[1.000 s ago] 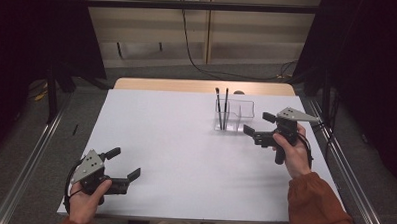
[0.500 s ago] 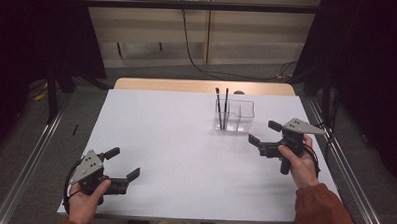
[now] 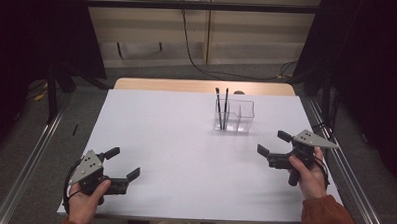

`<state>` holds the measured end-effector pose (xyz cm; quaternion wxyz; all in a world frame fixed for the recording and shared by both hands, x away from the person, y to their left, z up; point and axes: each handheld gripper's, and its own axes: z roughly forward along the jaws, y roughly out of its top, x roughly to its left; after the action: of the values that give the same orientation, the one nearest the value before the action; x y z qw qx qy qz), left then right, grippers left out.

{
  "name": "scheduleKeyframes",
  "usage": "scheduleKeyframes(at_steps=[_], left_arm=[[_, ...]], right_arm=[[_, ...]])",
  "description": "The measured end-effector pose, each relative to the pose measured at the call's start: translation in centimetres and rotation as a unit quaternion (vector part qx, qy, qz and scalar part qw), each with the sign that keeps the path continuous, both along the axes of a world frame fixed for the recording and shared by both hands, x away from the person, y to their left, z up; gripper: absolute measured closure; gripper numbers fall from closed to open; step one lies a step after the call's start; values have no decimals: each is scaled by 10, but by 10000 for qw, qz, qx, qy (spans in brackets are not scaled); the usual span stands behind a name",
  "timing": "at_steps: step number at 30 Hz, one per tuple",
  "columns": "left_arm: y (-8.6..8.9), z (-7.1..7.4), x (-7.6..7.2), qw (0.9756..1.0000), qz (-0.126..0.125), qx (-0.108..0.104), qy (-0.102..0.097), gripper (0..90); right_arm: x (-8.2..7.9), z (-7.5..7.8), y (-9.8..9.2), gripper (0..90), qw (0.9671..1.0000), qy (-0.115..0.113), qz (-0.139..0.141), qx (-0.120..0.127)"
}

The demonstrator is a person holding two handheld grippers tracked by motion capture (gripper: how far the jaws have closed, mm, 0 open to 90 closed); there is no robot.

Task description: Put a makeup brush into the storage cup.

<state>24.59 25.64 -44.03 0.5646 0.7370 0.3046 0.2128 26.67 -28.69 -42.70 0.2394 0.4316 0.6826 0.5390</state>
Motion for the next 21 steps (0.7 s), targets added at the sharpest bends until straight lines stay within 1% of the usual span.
scheduleKeyframes(at_steps=[3, 5, 7, 8, 15, 17, 19, 21], left_arm=[[0, 0, 0, 10000, -1, 13, 2, 32], [0, 0, -1, 10000, 40, -46, 7, 32], [1, 1, -1, 10000, 37, -60, -1, 33], [1, 1, -1, 9999, 49, -90, -2, 33], [2, 1, -3, 9999, 44, -148, -32, 33], [2, 1, -3, 9998, 68, -195, -57, 32], [2, 1, -3, 9995, 111, -288, -65, 32], [2, 1, -3, 9994, 113, -320, -70, 32]], right_arm=[[-7, -1, -5, 15, 10000, -3, -62, -38], [-11, -2, -7, 14, 10000, -23, -86, -17], [-16, -4, -9, 12, 9999, -1, -112, -15], [-18, -6, -10, 12, 9999, -15, -114, -70], [-31, -10, -14, 10, 9999, -47, -163, -13], [-35, -11, -14, 10, 9998, -50, -183, -57], [-38, -12, -14, 10, 9998, -50, -184, -36], [-42, -12, -15, 10, 9997, -86, -215, -44]])
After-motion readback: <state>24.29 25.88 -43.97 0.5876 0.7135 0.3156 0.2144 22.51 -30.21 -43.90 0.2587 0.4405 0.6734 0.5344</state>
